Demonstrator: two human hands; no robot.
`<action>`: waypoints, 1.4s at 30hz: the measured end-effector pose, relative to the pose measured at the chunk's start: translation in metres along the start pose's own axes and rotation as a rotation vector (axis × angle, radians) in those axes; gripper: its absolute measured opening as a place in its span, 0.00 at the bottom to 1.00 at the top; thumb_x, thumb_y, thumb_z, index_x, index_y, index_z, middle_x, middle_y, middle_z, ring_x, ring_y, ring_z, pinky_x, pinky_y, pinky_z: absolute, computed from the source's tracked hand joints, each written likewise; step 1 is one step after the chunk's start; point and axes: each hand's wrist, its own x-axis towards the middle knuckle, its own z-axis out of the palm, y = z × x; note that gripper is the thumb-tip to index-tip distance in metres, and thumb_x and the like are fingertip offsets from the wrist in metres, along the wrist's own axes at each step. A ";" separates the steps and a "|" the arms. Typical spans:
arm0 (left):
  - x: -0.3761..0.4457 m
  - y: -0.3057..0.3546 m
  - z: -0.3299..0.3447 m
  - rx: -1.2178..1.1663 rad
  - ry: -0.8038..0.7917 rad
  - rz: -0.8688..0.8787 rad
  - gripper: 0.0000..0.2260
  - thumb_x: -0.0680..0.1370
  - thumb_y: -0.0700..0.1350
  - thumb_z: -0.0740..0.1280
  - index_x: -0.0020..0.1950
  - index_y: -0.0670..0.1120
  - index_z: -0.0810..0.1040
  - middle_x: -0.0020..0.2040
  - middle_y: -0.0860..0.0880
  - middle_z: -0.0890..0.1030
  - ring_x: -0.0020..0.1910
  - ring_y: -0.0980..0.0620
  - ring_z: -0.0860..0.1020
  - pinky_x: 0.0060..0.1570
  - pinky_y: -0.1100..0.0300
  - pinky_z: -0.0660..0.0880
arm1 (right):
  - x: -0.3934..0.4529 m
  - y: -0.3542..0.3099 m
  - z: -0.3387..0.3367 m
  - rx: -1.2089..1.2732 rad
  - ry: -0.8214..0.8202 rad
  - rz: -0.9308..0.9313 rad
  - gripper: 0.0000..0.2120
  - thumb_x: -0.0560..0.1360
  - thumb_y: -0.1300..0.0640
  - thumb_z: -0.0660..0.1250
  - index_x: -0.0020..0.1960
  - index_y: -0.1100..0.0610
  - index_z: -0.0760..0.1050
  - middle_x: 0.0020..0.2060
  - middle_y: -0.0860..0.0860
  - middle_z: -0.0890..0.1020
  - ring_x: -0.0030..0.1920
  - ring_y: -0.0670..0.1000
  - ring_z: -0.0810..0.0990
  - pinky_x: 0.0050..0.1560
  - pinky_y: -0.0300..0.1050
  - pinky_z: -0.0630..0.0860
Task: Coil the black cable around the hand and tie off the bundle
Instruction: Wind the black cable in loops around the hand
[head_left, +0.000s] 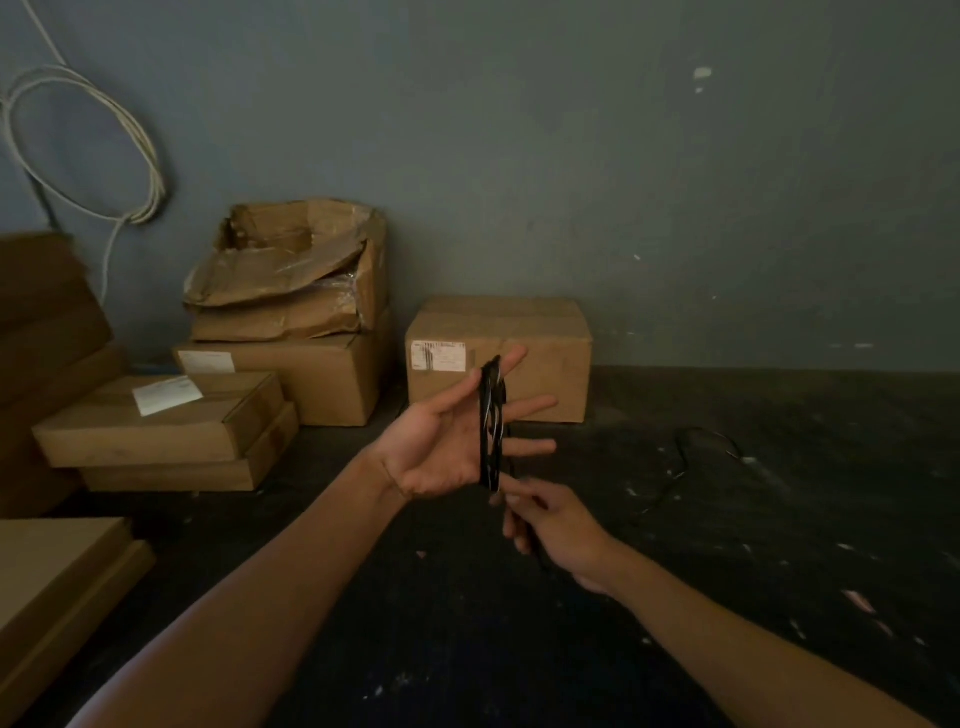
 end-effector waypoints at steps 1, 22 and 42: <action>0.001 0.002 0.000 0.002 0.011 0.019 0.21 0.81 0.57 0.52 0.75 0.64 0.64 0.77 0.43 0.65 0.73 0.32 0.64 0.65 0.24 0.58 | -0.002 -0.001 0.004 -0.054 -0.016 0.003 0.11 0.83 0.55 0.55 0.54 0.51 0.77 0.38 0.50 0.79 0.36 0.47 0.76 0.39 0.41 0.74; -0.006 -0.017 -0.034 0.166 0.393 0.005 0.19 0.82 0.56 0.53 0.73 0.65 0.67 0.78 0.46 0.61 0.76 0.36 0.58 0.70 0.31 0.54 | -0.025 -0.073 0.003 -0.761 -0.037 -0.226 0.05 0.80 0.50 0.62 0.50 0.47 0.77 0.35 0.47 0.79 0.31 0.44 0.77 0.33 0.41 0.72; -0.015 -0.037 -0.012 0.252 0.118 -0.294 0.17 0.79 0.59 0.57 0.68 0.68 0.71 0.77 0.52 0.64 0.78 0.39 0.52 0.70 0.27 0.48 | 0.021 -0.130 -0.060 -1.033 0.086 -0.399 0.08 0.72 0.47 0.72 0.46 0.51 0.81 0.42 0.44 0.78 0.44 0.47 0.76 0.42 0.47 0.72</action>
